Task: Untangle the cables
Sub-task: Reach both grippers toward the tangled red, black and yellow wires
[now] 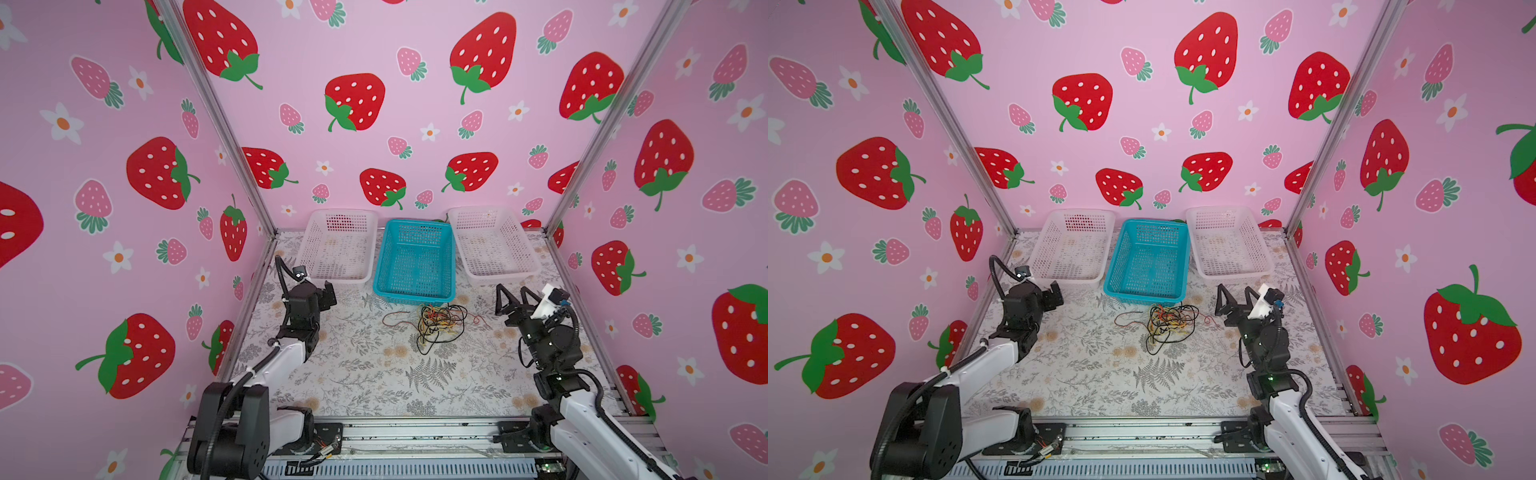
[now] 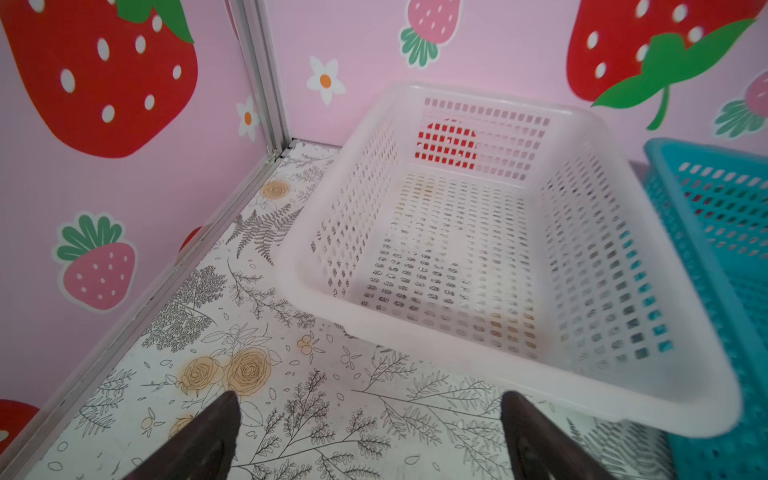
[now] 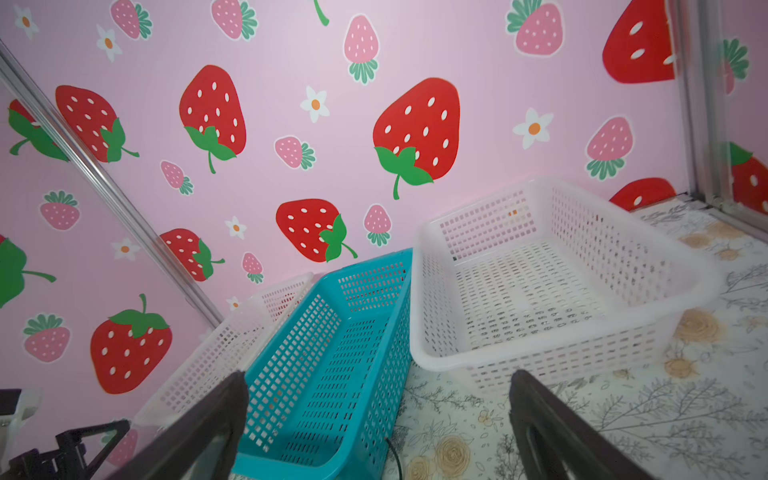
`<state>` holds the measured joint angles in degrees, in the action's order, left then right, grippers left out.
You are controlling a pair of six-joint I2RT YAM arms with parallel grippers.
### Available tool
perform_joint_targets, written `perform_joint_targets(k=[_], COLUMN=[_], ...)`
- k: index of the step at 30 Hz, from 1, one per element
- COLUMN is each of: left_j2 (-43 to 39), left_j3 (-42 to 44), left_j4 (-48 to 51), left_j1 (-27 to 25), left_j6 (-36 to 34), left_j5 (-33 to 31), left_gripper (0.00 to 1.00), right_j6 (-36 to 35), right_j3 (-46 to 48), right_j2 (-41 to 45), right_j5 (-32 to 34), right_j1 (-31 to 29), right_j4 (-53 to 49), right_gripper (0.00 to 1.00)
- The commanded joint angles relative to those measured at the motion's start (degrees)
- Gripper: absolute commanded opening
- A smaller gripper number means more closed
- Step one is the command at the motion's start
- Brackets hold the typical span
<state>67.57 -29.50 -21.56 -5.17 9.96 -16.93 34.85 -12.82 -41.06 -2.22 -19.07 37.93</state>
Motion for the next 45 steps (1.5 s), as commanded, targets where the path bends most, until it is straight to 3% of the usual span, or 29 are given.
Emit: perform_joint_targets(k=[1, 6, 12, 17, 26, 37, 40, 45], left_j2=[-5.01, -15.21, -25.64, -29.33, -25.13, -28.46, -28.22, -28.71], left_j3=[-0.03, -0.75, -5.74, -6.89, -9.67, -3.74, -2.54, 0.15], left_j4=[9.34, 19.26, 38.33, 39.71, 46.73, 44.79, 44.41, 43.08], left_j1=[-0.45, -0.54, 0.45, 1.73, 1.61, -1.64, -3.72, -8.29], left_j6=[4.09, 12.25, 33.25, 28.4, 28.54, 33.69, 35.15, 38.18], left_j5=[-1.56, 1.35, 0.68, 15.29, 26.89, 30.46, 30.55, 29.01], left_gripper=[0.99, 0.99, 0.99, 0.99, 0.99, 0.99, 0.99, 0.99], right_j6=[1.31, -1.92, -5.76, -8.94, -12.77, -12.9, -12.99, -14.2], right_j3=[-4.62, -8.42, -10.88, -13.31, -17.7, -19.24, -18.87, -19.82], right_j2=[-3.49, -7.82, -13.45, -21.01, -34.53, -48.09, -50.94, -53.3], right_j5=[-5.96, -5.14, -3.16, -1.62, 1.33, -1.25, -2.35, -5.9], right_j1=[-1.07, -8.08, -18.09, -22.08, -22.77, -23.27, -23.73, -26.14], right_j4=[-8.26, -15.25, -19.48, -20.73, -19.24, -8.13, -5.33, -4.01], right_gripper=[0.99, 0.99, 0.98, 0.93, 0.82, 0.67, 0.58, 0.35])
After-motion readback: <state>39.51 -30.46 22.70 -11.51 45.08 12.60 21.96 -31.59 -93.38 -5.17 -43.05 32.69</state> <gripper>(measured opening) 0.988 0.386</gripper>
